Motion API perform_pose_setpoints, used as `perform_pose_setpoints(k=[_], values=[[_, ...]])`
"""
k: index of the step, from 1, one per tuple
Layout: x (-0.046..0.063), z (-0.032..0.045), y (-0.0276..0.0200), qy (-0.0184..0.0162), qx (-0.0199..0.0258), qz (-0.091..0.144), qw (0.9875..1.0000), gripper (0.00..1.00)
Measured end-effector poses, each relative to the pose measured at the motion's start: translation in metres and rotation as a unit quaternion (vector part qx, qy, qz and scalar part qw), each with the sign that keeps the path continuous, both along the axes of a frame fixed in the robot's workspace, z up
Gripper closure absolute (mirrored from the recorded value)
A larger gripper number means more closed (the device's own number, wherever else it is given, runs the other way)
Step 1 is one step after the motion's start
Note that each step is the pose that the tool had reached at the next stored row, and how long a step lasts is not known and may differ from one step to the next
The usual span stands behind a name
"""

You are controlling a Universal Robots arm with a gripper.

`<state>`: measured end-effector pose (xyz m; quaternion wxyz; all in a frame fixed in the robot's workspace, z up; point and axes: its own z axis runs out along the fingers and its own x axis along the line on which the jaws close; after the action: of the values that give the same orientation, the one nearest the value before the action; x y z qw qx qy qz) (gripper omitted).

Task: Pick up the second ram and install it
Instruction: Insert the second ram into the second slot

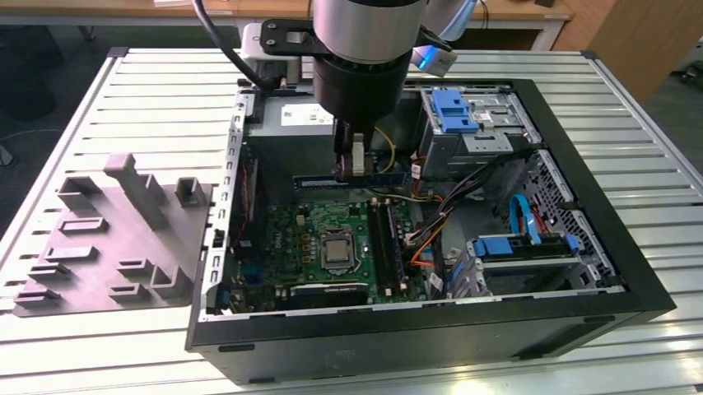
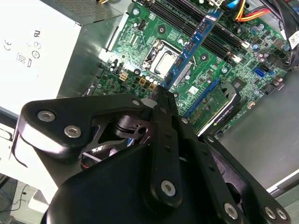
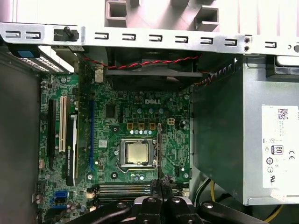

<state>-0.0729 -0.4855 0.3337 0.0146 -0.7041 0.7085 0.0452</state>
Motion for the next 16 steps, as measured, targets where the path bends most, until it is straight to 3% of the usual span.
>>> perform_pose_setpoints(k=[4, 8, 12, 16], values=[[0.0000, -0.0002, 0.0000, 0.0000, 0.0001, -0.020, 0.9998, 0.89], [0.0000, -0.0006, 0.0000, 0.0000, 0.0000, -0.056, 0.9984, 0.89], [0.0000, -0.0010, 0.0000, 0.0000, 0.0000, -0.092, 0.9957, 0.89], [0.0000, -0.0014, 0.0000, 0.0000, 0.0000, -0.129, 0.9916, 0.89]])
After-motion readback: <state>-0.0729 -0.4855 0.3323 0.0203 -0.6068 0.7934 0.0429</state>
